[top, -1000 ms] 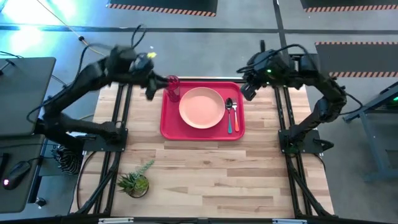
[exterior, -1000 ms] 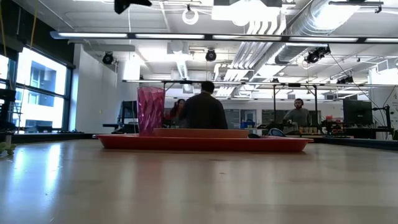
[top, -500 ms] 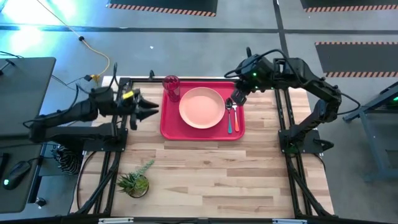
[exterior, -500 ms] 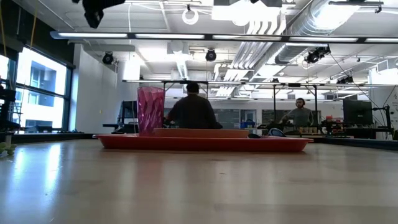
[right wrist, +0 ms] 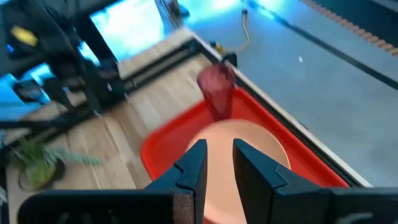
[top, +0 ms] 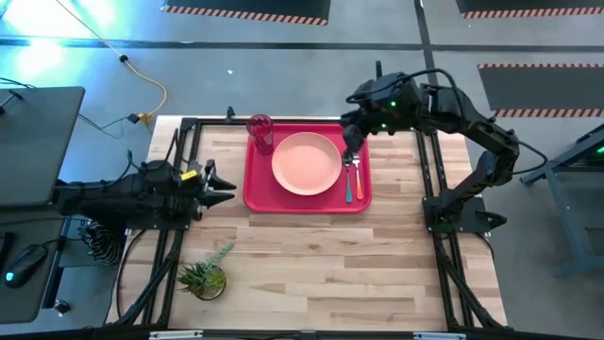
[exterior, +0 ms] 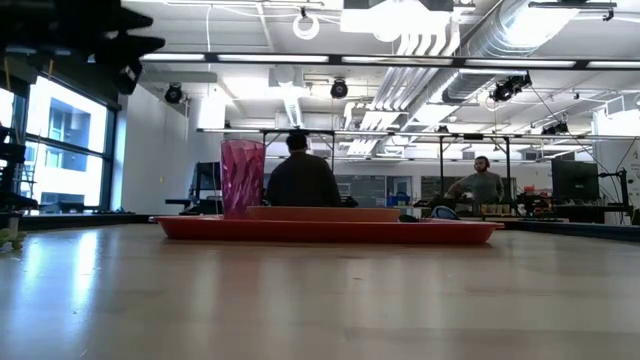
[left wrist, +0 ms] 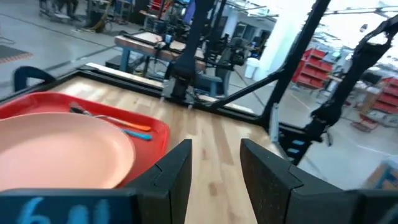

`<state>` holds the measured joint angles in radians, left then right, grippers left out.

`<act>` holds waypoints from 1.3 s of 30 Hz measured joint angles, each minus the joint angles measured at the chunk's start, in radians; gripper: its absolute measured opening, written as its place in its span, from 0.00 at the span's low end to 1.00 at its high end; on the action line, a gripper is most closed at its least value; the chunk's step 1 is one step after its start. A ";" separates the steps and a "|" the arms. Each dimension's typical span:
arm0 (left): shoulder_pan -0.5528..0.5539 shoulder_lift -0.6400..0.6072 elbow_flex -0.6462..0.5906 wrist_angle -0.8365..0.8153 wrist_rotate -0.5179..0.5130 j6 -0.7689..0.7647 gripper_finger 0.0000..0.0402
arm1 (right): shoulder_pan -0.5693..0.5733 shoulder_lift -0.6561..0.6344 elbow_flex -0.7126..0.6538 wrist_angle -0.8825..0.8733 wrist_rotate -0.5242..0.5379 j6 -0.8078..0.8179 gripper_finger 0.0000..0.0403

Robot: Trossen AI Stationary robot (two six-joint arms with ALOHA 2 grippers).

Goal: Pick and place plate/cup/fork/spoon on tray
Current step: Return to Home Position

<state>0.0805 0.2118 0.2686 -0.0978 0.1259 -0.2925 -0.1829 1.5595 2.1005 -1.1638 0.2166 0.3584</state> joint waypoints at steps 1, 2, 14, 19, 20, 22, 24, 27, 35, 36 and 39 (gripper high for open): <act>0.000 -0.023 -0.021 -0.001 -0.010 0.011 0.31 | 0.000 0.000 0.000 0.020 0.000 0.000 0.17; 0.000 -0.045 -0.040 -0.006 -0.017 0.023 0.31 | 0.000 0.000 0.000 0.040 0.000 0.000 0.17; 0.000 -0.175 -0.181 -0.061 -0.200 0.083 0.31 | 0.020 -0.014 0.000 0.040 0.006 -0.041 0.15; 0.000 -0.173 -0.187 -0.106 -0.183 0.031 0.31 | 0.053 -0.095 -0.001 -0.073 0.141 -0.027 0.10; 0.000 -0.173 -0.187 -0.107 -0.182 0.025 0.31 | 0.062 -0.120 -0.006 -0.085 0.162 -0.029 0.10; 0.000 -0.173 -0.186 -0.108 -0.183 0.024 0.31 | 0.079 -0.174 -0.024 -0.102 0.185 -0.045 0.09; 0.000 -0.173 -0.186 -0.108 -0.190 0.024 0.31 | 0.096 -0.237 -0.063 -0.096 0.200 -0.054 0.09; 0.000 -0.173 -0.186 -0.107 -0.199 0.061 0.31 | 0.114 -0.354 -0.184 -0.064 0.201 -0.059 0.09; 0.000 -0.173 -0.186 -0.107 -0.200 0.070 0.31 | 0.140 -0.714 -0.703 0.287 0.073 -0.082 0.06; 0.000 -0.173 -0.186 -0.107 -0.200 0.069 0.31 | 0.140 -0.753 -0.763 0.337 0.041 -0.094 0.06; 0.000 -0.173 -0.186 -0.107 -0.201 0.069 0.31 | 0.140 -0.868 -0.933 0.449 -0.042 -0.122 0.04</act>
<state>0.0803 0.0391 0.0830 -0.2047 -0.0750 -0.2237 -0.0429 0.6911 1.1677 -0.7148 0.1745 0.2363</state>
